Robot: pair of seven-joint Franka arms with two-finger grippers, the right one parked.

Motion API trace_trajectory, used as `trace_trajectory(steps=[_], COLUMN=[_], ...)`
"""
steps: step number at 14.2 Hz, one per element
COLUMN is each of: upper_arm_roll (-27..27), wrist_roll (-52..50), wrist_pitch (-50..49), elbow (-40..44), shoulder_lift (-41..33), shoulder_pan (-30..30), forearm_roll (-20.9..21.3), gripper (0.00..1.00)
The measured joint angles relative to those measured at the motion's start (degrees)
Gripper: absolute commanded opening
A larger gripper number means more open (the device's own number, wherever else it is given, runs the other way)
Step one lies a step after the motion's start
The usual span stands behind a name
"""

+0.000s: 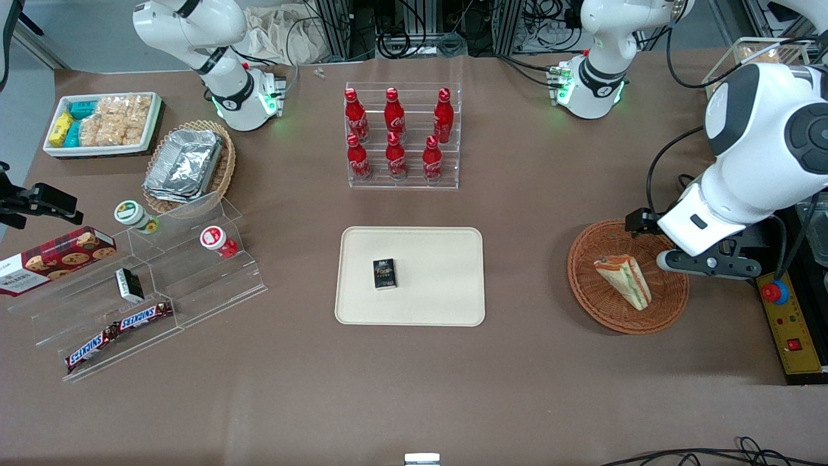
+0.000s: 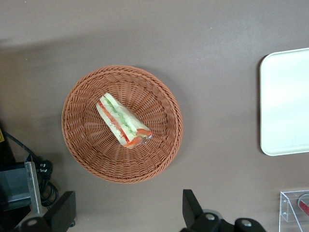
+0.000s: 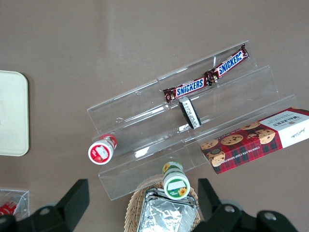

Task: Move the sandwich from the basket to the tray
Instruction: 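Lower the open left gripper onto the wrapped sandwich in the wicker basket, then close the left gripper on the sandwich and lift it from the basket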

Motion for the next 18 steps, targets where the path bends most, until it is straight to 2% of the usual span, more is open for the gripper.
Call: trace_trajectory(steps=[7,10,13,15,18], upper_arm_roll=[0.6,2.7,3.1,3.1,4.8], wrist_roll=[-2.8,-10.4,-22.3,-28.7,-31.2], wrist_pitch=[-0.6,0.5,8.9,18.2,30.5], elbow=[-0.3,-3.2,-8.9,-14.6,-22.7], shoulder_lift=[1.6,3.1,3.4,3.7,4.8], shoulder_pan=[0.5,1.3,2.3,2.4,2.5], forearm_roll=[0.0,0.0,0.0,0.1,0.3], gripper=[0.99,0.99,0.99,0.99,0.99])
